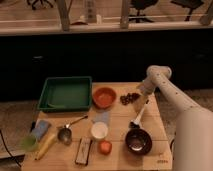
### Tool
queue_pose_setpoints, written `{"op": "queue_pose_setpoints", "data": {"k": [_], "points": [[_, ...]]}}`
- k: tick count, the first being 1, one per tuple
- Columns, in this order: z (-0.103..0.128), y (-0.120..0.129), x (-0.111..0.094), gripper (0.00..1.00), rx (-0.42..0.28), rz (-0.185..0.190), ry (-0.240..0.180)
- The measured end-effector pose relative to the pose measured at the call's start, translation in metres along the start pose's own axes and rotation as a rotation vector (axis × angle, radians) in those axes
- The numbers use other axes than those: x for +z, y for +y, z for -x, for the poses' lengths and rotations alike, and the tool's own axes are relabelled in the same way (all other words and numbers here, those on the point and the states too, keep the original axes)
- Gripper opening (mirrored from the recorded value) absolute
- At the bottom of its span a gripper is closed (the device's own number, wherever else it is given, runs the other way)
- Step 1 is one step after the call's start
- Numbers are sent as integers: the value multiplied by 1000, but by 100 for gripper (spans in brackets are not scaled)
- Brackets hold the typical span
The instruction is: Place grapes in purple bowl
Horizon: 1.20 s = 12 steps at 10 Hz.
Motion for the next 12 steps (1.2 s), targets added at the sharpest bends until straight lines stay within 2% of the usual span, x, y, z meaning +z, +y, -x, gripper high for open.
{"op": "queue_pose_setpoints", "data": {"k": [12], "points": [[-7, 6, 18, 80, 8, 38, 7]]}}
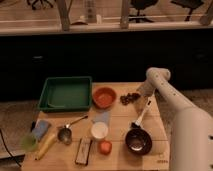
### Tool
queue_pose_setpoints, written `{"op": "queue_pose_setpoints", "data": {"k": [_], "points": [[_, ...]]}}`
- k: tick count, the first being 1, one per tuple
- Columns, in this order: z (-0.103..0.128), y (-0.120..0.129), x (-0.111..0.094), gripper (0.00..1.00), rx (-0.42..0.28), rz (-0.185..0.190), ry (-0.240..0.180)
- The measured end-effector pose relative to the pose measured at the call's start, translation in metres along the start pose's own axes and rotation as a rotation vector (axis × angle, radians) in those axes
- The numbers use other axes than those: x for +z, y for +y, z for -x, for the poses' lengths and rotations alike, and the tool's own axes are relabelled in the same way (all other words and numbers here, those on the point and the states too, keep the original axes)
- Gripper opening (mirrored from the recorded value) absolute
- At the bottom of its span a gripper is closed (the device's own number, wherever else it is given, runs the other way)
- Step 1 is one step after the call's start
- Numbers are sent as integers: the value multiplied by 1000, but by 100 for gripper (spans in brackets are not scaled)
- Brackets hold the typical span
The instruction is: Place grapes in purple bowl
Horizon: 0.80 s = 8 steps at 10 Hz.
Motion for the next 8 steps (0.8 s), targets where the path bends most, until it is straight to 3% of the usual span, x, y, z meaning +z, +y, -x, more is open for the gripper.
{"op": "queue_pose_setpoints", "data": {"k": [8], "points": [[-4, 2, 4, 77, -13, 17, 15]]}}
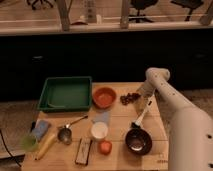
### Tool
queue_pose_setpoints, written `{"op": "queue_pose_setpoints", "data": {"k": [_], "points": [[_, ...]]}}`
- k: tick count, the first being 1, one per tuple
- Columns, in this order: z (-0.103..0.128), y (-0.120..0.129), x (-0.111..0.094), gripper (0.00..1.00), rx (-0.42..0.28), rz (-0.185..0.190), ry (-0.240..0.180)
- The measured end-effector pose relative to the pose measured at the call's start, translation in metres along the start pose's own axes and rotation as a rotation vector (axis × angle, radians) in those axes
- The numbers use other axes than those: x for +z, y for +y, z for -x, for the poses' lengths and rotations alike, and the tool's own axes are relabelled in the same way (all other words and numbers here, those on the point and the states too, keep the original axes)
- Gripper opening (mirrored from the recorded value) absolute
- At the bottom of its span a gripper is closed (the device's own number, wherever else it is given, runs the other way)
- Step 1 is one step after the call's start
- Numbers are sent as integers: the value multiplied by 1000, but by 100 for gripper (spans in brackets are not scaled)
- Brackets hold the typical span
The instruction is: Place grapes in purple bowl
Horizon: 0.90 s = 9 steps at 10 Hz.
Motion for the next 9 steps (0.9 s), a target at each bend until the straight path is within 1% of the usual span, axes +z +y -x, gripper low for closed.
{"op": "queue_pose_setpoints", "data": {"k": [3, 4, 6, 7, 9], "points": [[-1, 2, 0, 77, -6, 8, 5], [-2, 2, 0, 74, -7, 8, 7], [-2, 3, 0, 60, -10, 11, 10], [-3, 3, 0, 57, -12, 12, 13], [-4, 4, -1, 63, -13, 15, 14]]}}
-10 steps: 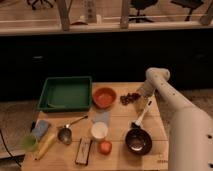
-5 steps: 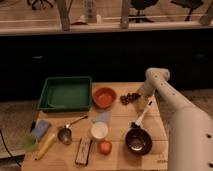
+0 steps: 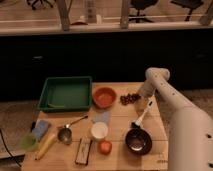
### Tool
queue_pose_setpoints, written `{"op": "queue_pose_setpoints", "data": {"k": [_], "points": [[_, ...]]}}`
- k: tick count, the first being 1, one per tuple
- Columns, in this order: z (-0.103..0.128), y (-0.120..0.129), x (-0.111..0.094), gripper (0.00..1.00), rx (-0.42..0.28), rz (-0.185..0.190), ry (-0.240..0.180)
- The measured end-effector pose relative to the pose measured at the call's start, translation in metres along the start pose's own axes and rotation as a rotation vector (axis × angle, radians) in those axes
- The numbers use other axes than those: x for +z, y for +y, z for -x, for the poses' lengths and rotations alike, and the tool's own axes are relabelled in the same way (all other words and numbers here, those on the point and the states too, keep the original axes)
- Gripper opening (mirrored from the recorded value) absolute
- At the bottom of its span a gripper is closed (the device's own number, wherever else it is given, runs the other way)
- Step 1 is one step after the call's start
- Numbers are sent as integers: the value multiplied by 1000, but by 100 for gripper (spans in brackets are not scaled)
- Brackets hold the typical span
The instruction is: Place grapes in purple bowl
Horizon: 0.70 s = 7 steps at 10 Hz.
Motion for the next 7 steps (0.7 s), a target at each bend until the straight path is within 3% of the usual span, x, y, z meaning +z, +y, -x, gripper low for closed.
{"op": "queue_pose_setpoints", "data": {"k": [2, 5, 7], "points": [[-1, 0, -3, 53, 2, -1, 0], [0, -1, -5, 23, -2, -3, 3], [-1, 2, -6, 9, -5, 1, 5]]}}
